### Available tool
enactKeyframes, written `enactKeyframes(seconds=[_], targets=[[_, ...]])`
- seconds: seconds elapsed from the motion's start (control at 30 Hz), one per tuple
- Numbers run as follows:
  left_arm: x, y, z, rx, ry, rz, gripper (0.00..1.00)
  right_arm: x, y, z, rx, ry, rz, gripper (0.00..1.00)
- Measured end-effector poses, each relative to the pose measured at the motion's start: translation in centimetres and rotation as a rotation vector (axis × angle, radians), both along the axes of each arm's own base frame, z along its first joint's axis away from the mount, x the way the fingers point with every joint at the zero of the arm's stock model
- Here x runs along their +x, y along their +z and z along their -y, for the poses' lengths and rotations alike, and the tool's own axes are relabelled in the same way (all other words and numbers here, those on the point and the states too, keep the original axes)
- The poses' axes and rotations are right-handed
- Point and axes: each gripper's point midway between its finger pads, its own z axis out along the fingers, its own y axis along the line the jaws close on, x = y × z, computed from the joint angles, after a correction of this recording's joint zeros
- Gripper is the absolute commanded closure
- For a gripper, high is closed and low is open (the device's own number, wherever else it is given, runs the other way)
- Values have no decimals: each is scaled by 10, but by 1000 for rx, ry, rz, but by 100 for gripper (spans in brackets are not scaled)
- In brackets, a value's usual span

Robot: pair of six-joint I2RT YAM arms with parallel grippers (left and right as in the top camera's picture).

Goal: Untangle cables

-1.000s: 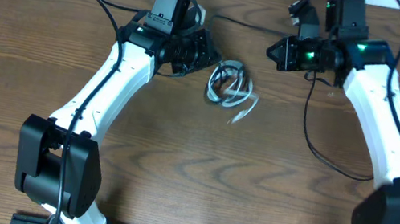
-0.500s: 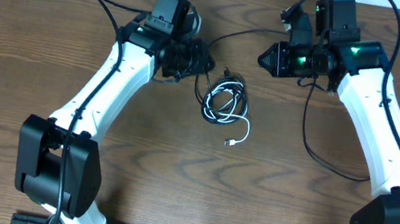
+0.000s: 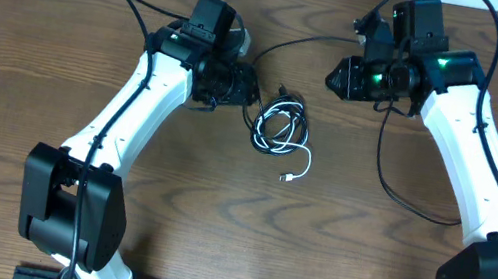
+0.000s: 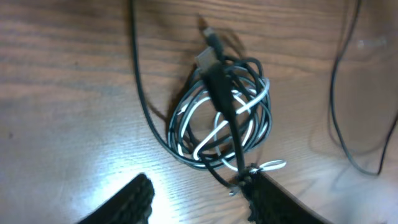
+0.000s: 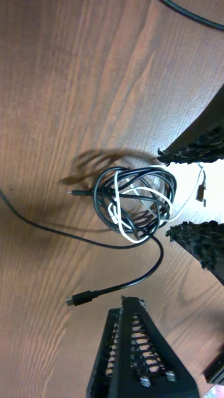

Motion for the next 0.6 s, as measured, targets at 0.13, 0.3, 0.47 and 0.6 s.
enactKeyframes(seconds=[0.13, 0.3, 0.47, 0.6], targets=[[-1, -3, -9, 38, -17, 5, 39, -3, -3, 3, -15, -5, -15, 67], [1, -11, -52, 98, 117, -56, 39, -6, -7, 8, -38, -15, -36, 64], [10, -21, -68, 81, 243, -101, 39, -5, -7, 11, -49, -21, -32, 59], [14, -41, -46, 43, 232, -129, 39, -5, -7, 11, -52, -22, -31, 57]])
